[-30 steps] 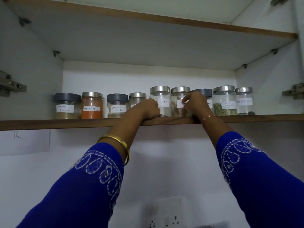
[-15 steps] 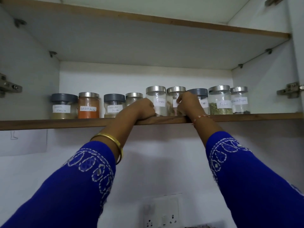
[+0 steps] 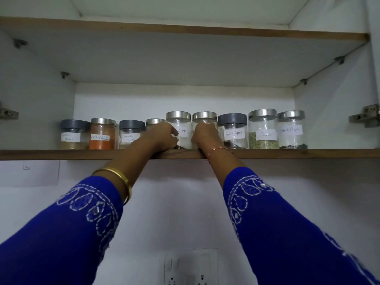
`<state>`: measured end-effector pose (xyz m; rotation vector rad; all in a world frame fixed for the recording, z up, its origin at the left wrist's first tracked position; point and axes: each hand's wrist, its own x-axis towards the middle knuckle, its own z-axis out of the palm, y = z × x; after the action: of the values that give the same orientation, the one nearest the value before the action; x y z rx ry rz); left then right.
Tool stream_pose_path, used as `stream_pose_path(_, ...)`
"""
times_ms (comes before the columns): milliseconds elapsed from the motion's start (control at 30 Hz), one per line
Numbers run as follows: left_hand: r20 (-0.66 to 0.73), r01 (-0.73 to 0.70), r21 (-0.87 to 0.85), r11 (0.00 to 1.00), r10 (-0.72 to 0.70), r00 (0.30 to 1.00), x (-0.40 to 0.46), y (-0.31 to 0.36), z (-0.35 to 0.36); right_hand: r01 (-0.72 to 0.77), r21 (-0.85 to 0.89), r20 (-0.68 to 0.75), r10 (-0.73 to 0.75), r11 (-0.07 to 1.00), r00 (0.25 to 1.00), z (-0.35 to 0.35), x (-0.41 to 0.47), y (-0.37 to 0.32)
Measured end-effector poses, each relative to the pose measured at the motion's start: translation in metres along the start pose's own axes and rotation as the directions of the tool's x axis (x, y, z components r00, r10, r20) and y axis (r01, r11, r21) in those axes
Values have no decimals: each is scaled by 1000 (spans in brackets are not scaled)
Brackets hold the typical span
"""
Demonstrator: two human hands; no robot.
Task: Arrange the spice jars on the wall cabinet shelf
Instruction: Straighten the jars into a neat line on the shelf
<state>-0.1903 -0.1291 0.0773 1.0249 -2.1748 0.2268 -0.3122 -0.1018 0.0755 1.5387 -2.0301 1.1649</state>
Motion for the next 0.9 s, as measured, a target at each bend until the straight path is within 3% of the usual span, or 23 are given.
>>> stream_pose_path(100, 5, -8, 4, 1000, 8, 1000, 1, 3, 2, -31, 0, 90, 31, 1000, 995, 3, 6, 1)
stream_pose_path(300, 155, 32, 85, 996, -44, 987, 14, 13, 9, -6, -45, 151, 12, 999, 988, -6, 12, 6)
stream_pose_path(433, 218, 47, 120, 992, -73, 973, 23, 10, 15, 32, -93, 309, -2, 995, 951, -17, 12, 15)
stream_pose_path(800, 447, 31, 205, 978, -122, 886, 30, 10, 33, 118, -412, 470, 100, 903, 877, -8, 25, 32)
stream_pose_path(900, 428, 34, 293, 955, -163, 889, 56, -6, 38, 81, -438, 507, 172, 895, 845, 17, 65, 35)
